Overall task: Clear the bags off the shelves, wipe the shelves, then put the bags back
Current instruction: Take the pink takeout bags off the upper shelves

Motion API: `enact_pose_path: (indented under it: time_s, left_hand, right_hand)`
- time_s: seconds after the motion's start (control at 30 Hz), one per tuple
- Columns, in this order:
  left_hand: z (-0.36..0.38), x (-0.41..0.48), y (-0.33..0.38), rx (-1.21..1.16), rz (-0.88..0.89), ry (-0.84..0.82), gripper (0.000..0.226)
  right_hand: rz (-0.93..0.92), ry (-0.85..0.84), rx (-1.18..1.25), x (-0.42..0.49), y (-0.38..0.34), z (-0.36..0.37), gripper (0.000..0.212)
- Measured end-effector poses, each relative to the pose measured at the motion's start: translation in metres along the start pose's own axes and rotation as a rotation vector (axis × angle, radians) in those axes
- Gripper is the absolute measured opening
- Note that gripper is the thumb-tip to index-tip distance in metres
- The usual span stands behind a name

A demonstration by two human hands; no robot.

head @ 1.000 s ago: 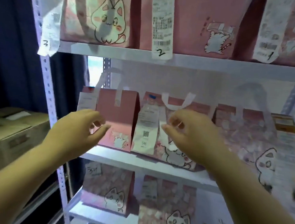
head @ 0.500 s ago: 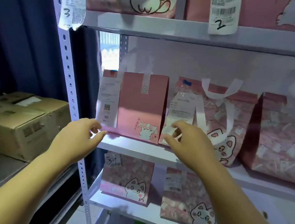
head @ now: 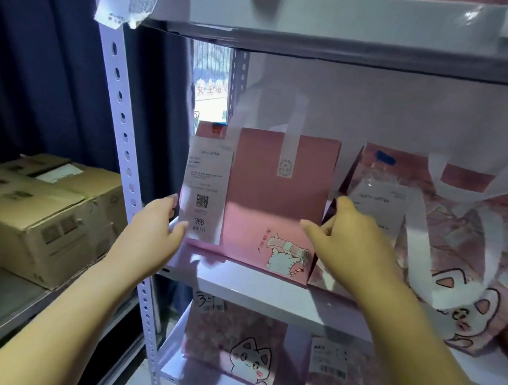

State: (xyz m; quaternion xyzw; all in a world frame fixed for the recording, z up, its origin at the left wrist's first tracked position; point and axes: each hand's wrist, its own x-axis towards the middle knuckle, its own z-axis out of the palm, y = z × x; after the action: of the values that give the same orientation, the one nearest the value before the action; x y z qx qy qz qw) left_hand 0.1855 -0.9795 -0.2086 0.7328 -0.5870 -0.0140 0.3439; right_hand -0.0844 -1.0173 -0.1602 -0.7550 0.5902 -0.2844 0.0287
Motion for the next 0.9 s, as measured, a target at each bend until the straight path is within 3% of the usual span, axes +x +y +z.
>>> enact_pose_path:
  time_s: [0.13, 0.27, 0.37, 0.53, 0.77, 0.9]
  left_hand:
    - [0.004, 0.012, -0.005, -0.021, -0.033, -0.068, 0.053]
    - [0.003, 0.020, -0.007, -0.078, 0.020, -0.134, 0.038]
    - [-0.003, 0.020, -0.006, -0.136, 0.049, -0.144, 0.049]
    - [-0.013, 0.017, -0.010, -0.174, 0.081, -0.178, 0.048]
    - [-0.016, 0.012, -0.014, -0.179, 0.104, -0.169, 0.038]
    - [-0.025, 0.004, -0.015, -0.160, 0.148, -0.036, 0.038]
  right_hand:
    - [0.051, -0.051, -0.089, 0.005, -0.002, 0.003, 0.046]
    - [0.099, -0.074, -0.100, 0.007, -0.004, 0.010, 0.053]
    - [0.148, -0.072, -0.053, 0.004, -0.004, 0.013, 0.053]
    - [0.167, -0.078, 0.003, -0.001, -0.006, 0.016, 0.054]
    - [0.185, -0.060, 0.069, -0.005, -0.010, 0.021, 0.063]
    - [0.175, 0.046, 0.125, -0.013, -0.011, 0.020, 0.061]
